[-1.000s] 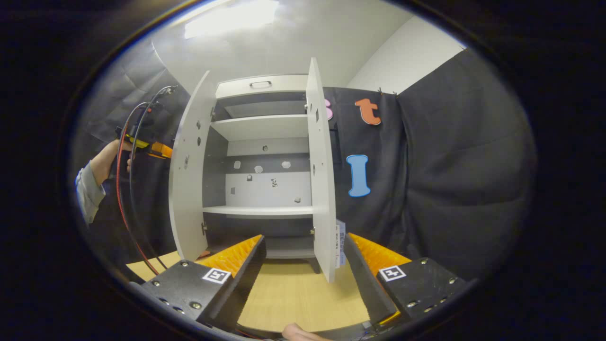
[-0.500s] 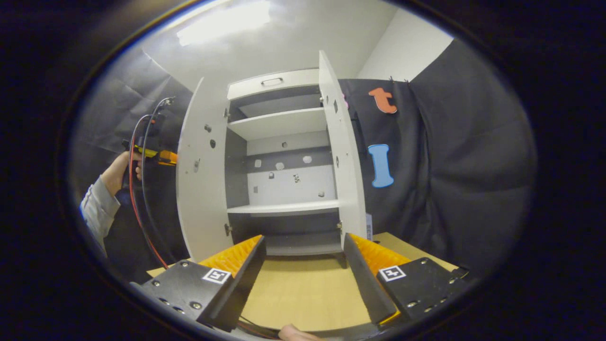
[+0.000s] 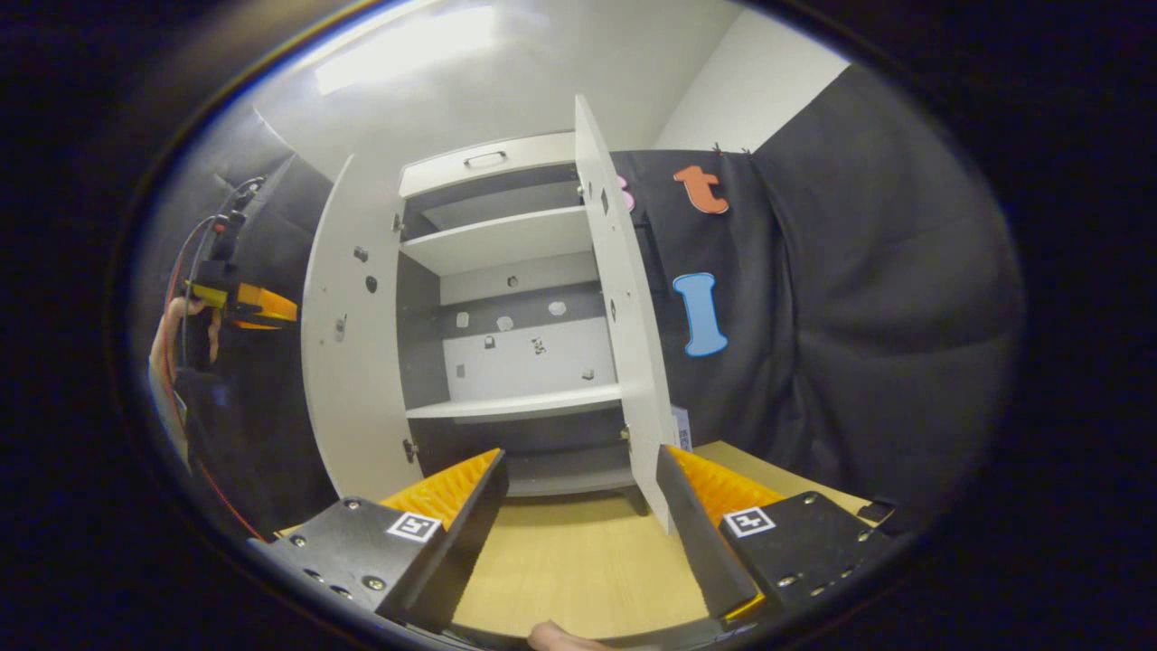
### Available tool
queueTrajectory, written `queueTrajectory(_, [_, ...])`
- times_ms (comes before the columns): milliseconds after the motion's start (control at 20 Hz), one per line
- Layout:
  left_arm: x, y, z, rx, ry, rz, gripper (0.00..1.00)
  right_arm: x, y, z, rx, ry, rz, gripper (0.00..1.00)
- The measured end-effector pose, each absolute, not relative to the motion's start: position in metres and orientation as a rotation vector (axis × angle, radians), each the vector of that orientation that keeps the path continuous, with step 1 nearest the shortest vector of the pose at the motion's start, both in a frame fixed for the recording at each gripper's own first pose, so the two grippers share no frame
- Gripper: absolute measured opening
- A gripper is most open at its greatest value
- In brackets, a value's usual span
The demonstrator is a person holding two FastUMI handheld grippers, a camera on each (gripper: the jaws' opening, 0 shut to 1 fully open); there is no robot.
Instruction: Open the right door of the double-door shoe cabinet with the right hand, and open the left door with the left hand.
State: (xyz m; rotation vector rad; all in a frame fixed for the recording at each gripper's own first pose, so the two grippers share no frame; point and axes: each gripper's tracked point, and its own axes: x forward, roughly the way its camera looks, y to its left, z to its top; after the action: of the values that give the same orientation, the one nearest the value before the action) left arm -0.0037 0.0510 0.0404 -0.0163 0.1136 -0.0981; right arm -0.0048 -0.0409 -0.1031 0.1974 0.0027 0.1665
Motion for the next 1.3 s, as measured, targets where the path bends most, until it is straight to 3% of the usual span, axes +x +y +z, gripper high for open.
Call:
queueTrajectory(50, [-0.013, 0.051, 0.034, -0.006, 0.127, -0.070, 0.69, -0.004, -0.042, -0.100, 0.200, 0.001, 0.163, 0.98])
queueTrajectory(100, [-0.022, 0.045, 0.030, -0.005, 0.139, -0.053, 0.77, -0.004, -0.044, -0.098, 0.198, -0.004, 0.161, 0.98])
queueTrajectory(200, [-0.040, 0.035, 0.021, 0.008, 0.140, -0.023, 0.82, -0.004, -0.047, -0.090, 0.185, -0.015, 0.154, 0.98])
queueTrajectory(350, [-0.055, 0.020, 0.003, 0.006, 0.120, -0.006, 0.99, 0.000, -0.053, -0.076, 0.176, -0.033, 0.114, 0.95])
queueTrajectory(650, [-0.072, -0.009, -0.018, 0.007, 0.095, -0.061, 0.99, 0.005, -0.035, -0.054, 0.170, -0.037, 0.153, 0.97])
queueTrajectory(750, [-0.075, -0.013, -0.017, -0.011, 0.092, -0.060, 0.94, 0.006, -0.029, -0.045, 0.159, -0.045, 0.162, 0.97])
queueTrajectory(1300, [-0.078, -0.019, -0.023, -0.025, 0.075, -0.060, 0.96, 0.003, -0.004, -0.012, 0.116, -0.097, 0.165, 0.97])
